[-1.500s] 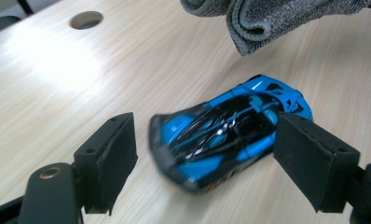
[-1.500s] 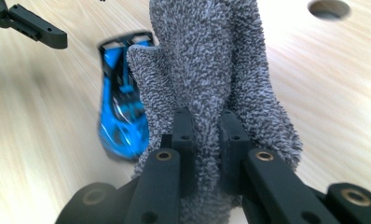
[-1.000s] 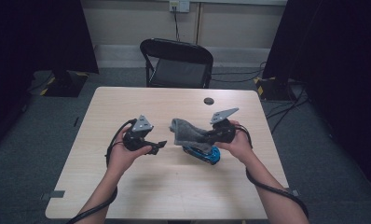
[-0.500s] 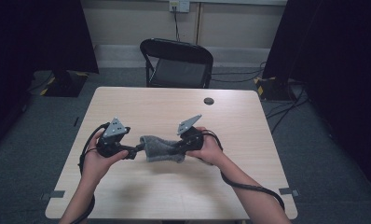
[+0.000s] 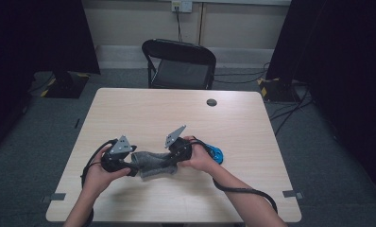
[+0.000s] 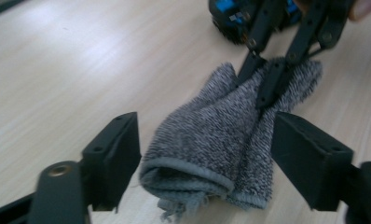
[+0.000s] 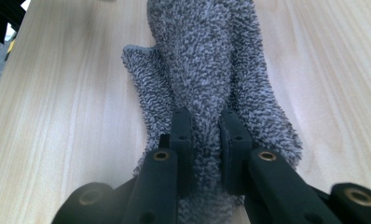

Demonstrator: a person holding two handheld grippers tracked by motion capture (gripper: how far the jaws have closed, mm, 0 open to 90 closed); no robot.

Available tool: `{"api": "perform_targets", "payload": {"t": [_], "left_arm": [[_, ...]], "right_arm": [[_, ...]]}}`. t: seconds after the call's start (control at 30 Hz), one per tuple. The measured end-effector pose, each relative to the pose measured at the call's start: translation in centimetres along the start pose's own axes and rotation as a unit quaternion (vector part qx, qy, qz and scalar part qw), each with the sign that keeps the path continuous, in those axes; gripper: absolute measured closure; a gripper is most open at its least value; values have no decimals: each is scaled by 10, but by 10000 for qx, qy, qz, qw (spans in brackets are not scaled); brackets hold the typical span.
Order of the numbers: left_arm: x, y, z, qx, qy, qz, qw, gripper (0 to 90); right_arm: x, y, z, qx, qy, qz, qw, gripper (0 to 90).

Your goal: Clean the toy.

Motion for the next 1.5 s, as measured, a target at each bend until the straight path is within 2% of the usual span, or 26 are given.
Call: {"api": "perform_targets", "payload": {"t": [0.1,0.17,0.27,0.37,0.43,0.53,0.6,0.67,0.73,0.83,0.93,1.0,1.1,1.23,1.33,1.5], "left_arm": [[-7,8,-6,-31,331,151,9993,260],[-10,14,-11,-50,476,231,9986,266],[-11,28,-10,117,494,393,9979,274],[-9,41,-1,276,500,428,9974,275],[-11,44,3,277,354,542,9975,276],[-15,47,6,370,500,584,9964,277],[-16,47,5,343,563,578,9961,292],[-17,44,0,175,544,605,9965,307],[-20,42,-3,106,558,658,9962,317],[-24,44,-2,189,678,718,9949,317],[-25,50,6,322,728,731,9941,323],[-25,53,10,356,748,726,9939,335],[-24,54,11,330,632,733,9948,341],[-25,55,14,344,646,731,9946,365],[-25,56,15,313,600,738,9950,367],[-25,56,15,268,556,729,9954,362]], "right_arm": [[-1,1,4,0,31,-24,10000,773],[-1,0,6,-29,31,-28,10000,770],[-2,-1,7,-49,41,-13,10000,750],[-2,-5,9,-99,27,30,9999,699],[-1,-10,11,-176,55,16,9998,646],[-3,-24,12,-418,178,87,9989,526],[-6,-37,11,-646,268,243,9973,448],[-10,-51,10,-822,386,467,9948,397],[-15,-65,12,-1072,508,679,9906,341],[-23,-84,18,-1289,676,1011,9842,318],[-29,-95,27,-1266,839,1333,9794,266],[-32,-96,35,-1144,959,1505,9773,241],[-37,-90,51,-818,1002,1572,9791,204],[-44,-84,67,-556,1164,1660,9777,175],[-49,-85,74,-479,1175,1711,9771,173],[-51,-82,77,-382,1133,1654,9790,177]]}}
Point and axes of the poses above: each handheld gripper's, and its own axes: y roughly forward along the jaws, z roughly out of its underside, x roughly to its left, the point moved 5 cm from there along y, roughly forward along the jaws, and after that the axes turned 8 degrees about -z, right-handed, at the moved point
